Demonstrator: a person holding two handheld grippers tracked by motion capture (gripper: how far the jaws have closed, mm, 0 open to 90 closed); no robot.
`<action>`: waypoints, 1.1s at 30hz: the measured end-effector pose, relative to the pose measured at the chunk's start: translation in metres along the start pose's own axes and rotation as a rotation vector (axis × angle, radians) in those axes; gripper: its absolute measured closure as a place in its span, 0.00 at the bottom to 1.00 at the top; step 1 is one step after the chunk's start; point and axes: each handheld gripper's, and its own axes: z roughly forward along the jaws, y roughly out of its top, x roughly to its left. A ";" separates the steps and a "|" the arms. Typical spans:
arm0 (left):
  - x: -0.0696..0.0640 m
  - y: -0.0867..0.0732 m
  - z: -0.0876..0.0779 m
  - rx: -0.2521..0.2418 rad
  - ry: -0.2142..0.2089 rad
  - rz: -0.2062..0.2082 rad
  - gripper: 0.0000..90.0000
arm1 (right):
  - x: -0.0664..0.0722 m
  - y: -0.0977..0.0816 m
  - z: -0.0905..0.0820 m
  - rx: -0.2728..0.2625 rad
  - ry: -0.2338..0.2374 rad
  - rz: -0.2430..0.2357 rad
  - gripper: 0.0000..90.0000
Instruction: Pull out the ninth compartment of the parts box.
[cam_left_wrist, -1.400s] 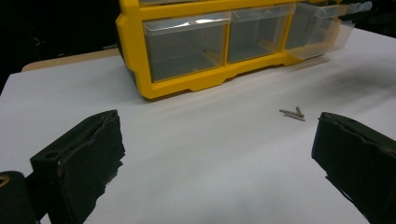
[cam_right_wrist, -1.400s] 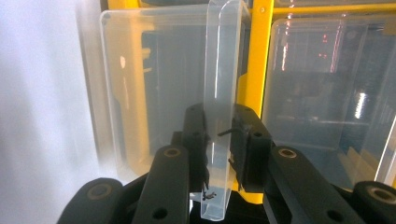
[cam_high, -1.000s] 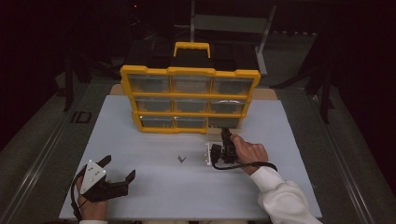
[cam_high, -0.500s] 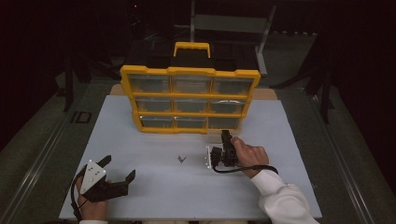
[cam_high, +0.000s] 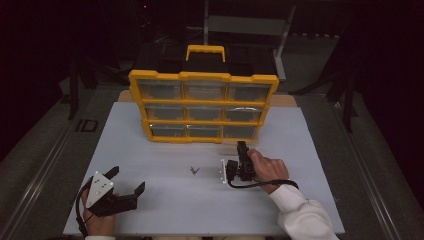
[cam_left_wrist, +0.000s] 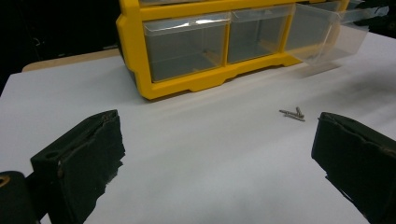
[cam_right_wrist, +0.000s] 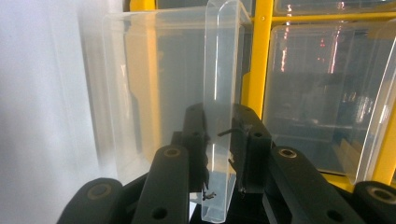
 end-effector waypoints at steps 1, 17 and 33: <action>0.000 0.000 0.000 0.000 0.000 0.000 0.03 | 0.000 0.000 -0.001 0.000 -0.001 -0.001 0.85; 0.000 0.000 0.000 0.002 0.000 0.001 0.03 | 0.003 0.000 -0.007 -0.008 0.001 -0.005 0.85; 0.000 0.000 0.000 0.003 0.003 0.002 0.03 | -0.010 -0.002 -0.015 -0.065 0.070 0.134 0.69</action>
